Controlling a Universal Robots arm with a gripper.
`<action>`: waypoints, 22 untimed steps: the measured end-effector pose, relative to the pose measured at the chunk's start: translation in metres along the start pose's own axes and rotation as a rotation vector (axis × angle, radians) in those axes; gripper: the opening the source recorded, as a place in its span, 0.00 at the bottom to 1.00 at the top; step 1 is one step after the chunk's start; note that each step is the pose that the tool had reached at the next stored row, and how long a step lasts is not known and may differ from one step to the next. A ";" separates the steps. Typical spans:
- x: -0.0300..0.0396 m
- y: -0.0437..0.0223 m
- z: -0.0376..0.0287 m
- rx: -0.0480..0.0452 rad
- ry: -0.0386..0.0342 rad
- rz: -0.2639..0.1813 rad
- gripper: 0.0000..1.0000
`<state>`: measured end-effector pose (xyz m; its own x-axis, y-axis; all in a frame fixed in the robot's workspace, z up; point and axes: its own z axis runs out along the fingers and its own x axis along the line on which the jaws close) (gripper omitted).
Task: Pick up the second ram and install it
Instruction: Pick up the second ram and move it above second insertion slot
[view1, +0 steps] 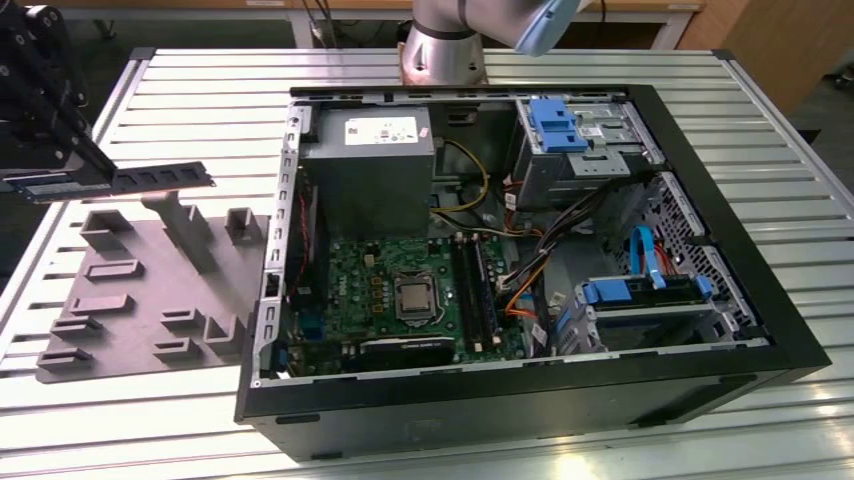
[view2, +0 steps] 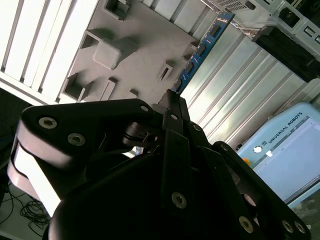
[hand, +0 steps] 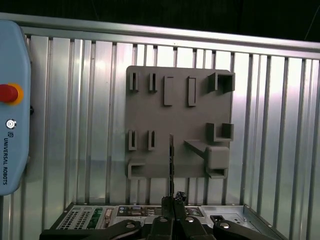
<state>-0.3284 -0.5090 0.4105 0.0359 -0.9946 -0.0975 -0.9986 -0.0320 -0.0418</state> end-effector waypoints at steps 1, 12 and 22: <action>0.0000 -0.0006 0.0000 0.0000 0.0000 0.000 0.12; 0.0002 -0.0054 0.0002 -0.0001 0.0001 0.000 0.12; 0.0005 -0.0131 0.0005 -0.0001 0.0001 0.000 0.12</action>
<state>-0.3153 -0.5090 0.4106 0.0359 -0.9946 -0.0974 -0.9986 -0.0320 -0.0418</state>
